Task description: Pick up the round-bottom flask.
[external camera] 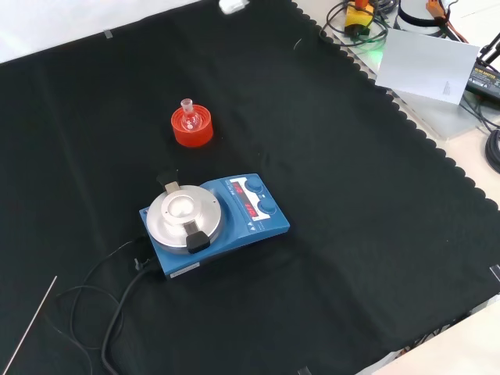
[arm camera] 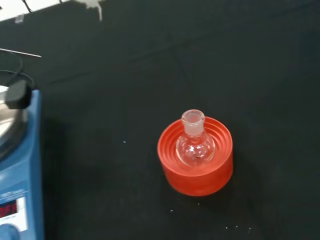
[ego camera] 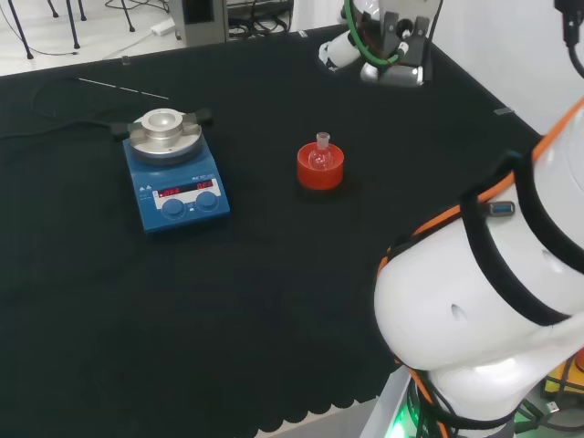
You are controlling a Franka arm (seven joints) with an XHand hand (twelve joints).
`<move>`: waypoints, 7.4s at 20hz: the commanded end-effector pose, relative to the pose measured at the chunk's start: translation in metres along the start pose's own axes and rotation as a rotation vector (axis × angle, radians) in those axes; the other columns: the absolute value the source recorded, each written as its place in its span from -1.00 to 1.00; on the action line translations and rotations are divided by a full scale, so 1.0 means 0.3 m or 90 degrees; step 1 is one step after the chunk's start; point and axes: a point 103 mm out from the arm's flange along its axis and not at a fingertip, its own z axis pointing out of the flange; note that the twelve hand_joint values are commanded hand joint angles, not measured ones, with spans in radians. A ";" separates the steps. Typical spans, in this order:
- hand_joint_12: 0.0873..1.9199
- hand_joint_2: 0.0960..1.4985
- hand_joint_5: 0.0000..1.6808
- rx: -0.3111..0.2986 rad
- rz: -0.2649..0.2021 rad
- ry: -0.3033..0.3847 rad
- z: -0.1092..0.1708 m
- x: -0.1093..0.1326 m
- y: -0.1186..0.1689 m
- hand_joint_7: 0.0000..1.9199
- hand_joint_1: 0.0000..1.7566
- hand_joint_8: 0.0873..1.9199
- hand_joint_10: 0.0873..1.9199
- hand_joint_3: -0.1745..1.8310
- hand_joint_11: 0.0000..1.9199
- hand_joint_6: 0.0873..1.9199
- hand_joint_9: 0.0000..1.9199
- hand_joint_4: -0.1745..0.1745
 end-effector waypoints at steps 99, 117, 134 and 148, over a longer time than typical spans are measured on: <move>0.14 -0.20 -0.29 0.001 0.044 0.200 0.751 -0.142 0.399 -0.84 -0.09 -0.49 -0.41 -0.24 -1.00 -1.00 -0.69 -0.06; 0.16 -0.18 -0.13 -0.002 0.040 0.199 0.775 -0.108 0.411 -0.81 -0.07 -0.51 -0.44 -0.23 -1.00 -0.90 -0.65 -0.02; 0.20 -0.12 -0.02 -0.035 0.045 0.213 0.756 -0.105 0.399 -0.77 0.00 -0.52 -0.45 -0.19 -1.00 -0.30 -0.62 -0.10; 0.38 -0.08 0.26 -0.092 0.051 0.181 0.681 -0.081 0.384 -0.61 0.22 -0.49 -0.47 -0.13 -0.96 0.06 -0.44 0.70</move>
